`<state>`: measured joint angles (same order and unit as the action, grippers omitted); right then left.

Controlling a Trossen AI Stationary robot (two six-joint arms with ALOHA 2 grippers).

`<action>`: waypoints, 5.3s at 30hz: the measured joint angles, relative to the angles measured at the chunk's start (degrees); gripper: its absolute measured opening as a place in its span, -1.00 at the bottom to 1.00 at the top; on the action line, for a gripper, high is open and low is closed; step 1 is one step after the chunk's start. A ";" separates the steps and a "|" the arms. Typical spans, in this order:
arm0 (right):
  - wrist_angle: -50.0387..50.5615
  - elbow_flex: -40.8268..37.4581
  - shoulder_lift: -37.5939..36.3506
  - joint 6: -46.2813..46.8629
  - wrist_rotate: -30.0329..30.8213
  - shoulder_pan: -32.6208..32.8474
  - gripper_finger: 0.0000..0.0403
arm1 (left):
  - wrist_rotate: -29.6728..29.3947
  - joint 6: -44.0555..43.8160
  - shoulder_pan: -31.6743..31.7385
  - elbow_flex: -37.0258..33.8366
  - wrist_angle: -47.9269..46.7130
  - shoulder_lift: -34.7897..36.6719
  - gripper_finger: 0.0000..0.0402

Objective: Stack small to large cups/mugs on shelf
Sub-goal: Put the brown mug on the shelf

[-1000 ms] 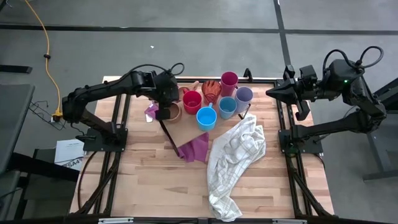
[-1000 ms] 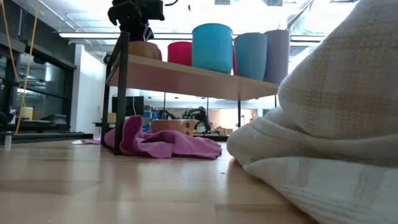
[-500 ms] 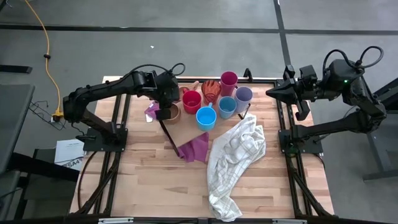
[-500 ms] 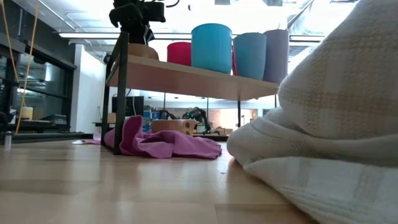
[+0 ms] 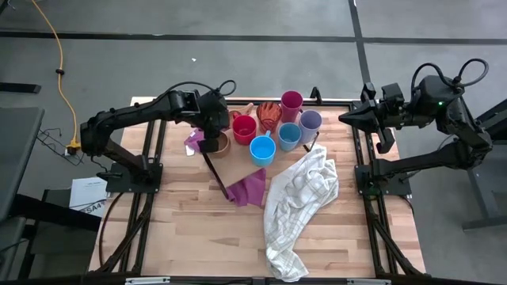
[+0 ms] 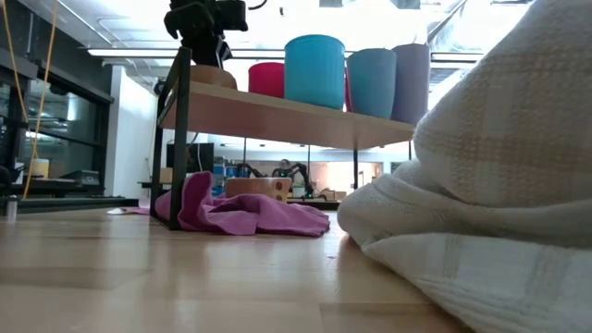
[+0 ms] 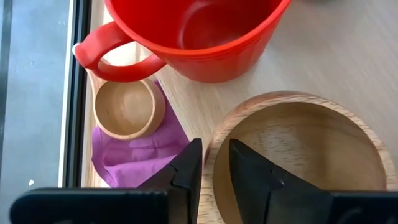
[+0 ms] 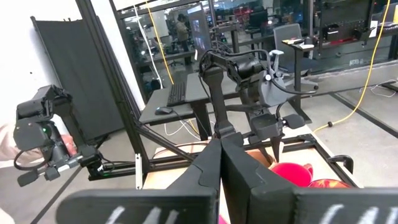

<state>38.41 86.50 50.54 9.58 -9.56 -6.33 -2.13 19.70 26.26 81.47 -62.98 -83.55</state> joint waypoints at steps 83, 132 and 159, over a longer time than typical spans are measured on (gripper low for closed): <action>-13.48 0.00 14.63 -5.33 -9.09 -29.61 -1.00 | 16.49 9.76 32.63 14.49 3.03 -17.25 -0.65; -13.52 0.00 15.50 -1.92 -17.55 -35.58 -1.00 | 18.08 6.82 27.80 14.47 3.47 -33.59 -0.65; -13.57 0.00 15.50 -2.39 -17.73 -35.56 -1.00 | 18.15 6.96 27.61 14.49 5.60 -34.75 -0.65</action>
<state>24.84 86.50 66.04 7.19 -27.29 -41.89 16.02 26.67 53.87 95.96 -57.38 -118.30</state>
